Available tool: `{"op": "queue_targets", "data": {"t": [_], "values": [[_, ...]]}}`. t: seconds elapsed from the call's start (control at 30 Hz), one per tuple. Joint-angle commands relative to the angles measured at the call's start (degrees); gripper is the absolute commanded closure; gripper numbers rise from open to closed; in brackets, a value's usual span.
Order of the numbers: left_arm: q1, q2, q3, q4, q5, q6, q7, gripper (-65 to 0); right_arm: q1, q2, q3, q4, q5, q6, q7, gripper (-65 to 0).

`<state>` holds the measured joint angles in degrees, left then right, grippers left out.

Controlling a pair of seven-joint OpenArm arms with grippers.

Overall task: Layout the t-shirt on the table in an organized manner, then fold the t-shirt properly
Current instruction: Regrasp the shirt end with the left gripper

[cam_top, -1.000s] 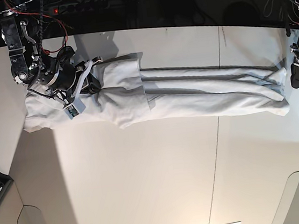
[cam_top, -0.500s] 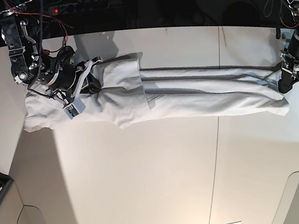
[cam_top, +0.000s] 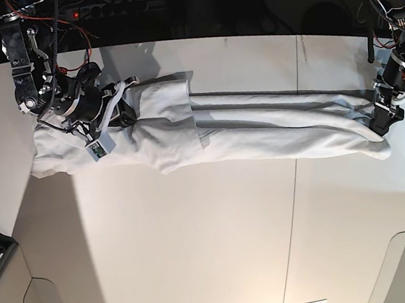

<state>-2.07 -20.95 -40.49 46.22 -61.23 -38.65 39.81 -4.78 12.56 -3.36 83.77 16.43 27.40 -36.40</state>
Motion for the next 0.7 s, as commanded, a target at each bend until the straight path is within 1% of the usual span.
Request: {"op": "queue_targets", "data": {"t": [0.0, 0.07, 0.17, 0.23, 0.4, 0.67], "values": [[-0.5, -0.8, 0.0, 0.7, -1.5, -1.3, 0.1, -42.2, 0.3, 0.6, 0.2, 0.6, -1.0, -0.6, -0.7, 0.0], [-0.5, -0.8, 0.0, 0.7, -3.9, -1.3, 1.1, -42.2, 0.3, 0.6, 0.2, 0.6, -1.0, -0.6, -0.7, 0.0], [-0.7, -0.8, 0.0, 0.7, -8.5, -1.3, 5.0, -42.2, 0.3, 0.6, 0.2, 0.6, -1.0, -0.6, -0.7, 0.0], [-0.7, -0.8, 0.1, 0.7, -10.2, -1.3, 6.3, -42.2, 0.3, 0.6, 0.2, 0.6, -1.0, -0.6, -0.7, 0.0], [-0.7, -0.8, 0.1, 0.7, -10.3, -1.3, 6.3, -42.2, 0.3, 0.6, 0.2, 0.6, -1.0, -0.6, -0.7, 0.0], [-0.8, -0.8, 0.1, 0.7, -14.6, -1.3, 6.4, -42.2, 0.3, 0.6, 0.2, 0.6, -1.0, -0.6, -0.7, 0.0]]}}
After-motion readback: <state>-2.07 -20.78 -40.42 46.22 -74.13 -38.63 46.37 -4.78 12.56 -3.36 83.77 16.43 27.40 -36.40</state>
